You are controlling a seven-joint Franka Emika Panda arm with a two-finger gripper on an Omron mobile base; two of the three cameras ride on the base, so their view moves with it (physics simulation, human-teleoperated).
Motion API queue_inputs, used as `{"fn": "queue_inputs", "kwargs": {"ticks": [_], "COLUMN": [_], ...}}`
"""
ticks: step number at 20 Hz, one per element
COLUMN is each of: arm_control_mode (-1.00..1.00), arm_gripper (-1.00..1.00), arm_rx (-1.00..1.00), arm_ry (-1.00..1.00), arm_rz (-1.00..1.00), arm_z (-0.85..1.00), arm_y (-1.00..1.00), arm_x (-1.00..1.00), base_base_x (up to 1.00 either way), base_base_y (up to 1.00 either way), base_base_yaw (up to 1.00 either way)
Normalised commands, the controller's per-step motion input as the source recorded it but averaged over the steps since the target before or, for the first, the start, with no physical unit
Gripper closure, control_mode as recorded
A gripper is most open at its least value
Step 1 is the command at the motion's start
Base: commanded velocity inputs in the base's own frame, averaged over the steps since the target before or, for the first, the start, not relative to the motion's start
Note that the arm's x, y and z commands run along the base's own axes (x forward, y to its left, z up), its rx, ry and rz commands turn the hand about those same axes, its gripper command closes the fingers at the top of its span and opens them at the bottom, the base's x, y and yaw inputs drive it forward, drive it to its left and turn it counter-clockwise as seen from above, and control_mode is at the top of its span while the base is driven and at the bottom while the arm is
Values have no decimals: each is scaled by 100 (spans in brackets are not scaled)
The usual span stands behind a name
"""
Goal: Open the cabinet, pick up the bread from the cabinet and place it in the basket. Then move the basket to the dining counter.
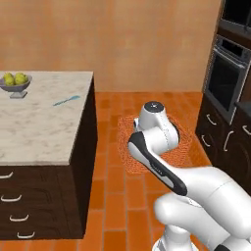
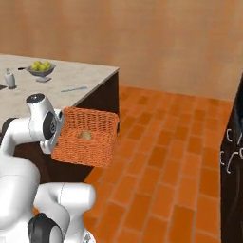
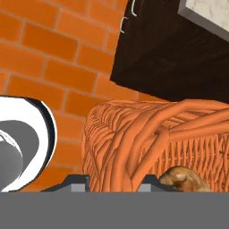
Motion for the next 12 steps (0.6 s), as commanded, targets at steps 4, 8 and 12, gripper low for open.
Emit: {"fn": "queue_inputs", "kwargs": {"ticks": [4,8,12], "arm_control_mode": [100,100,100], "arm_gripper": [100,100,100], "arm_rx": [0,0,0], "arm_ry": [0,0,0], "arm_rz": [0,0,0], "arm_z": [0,0,0], "arm_y": [0,0,0], "arm_x": [0,0,0], "base_base_x": [63,51,67], "base_base_y": [60,69,60], "base_base_yaw": [43,30,24]}}
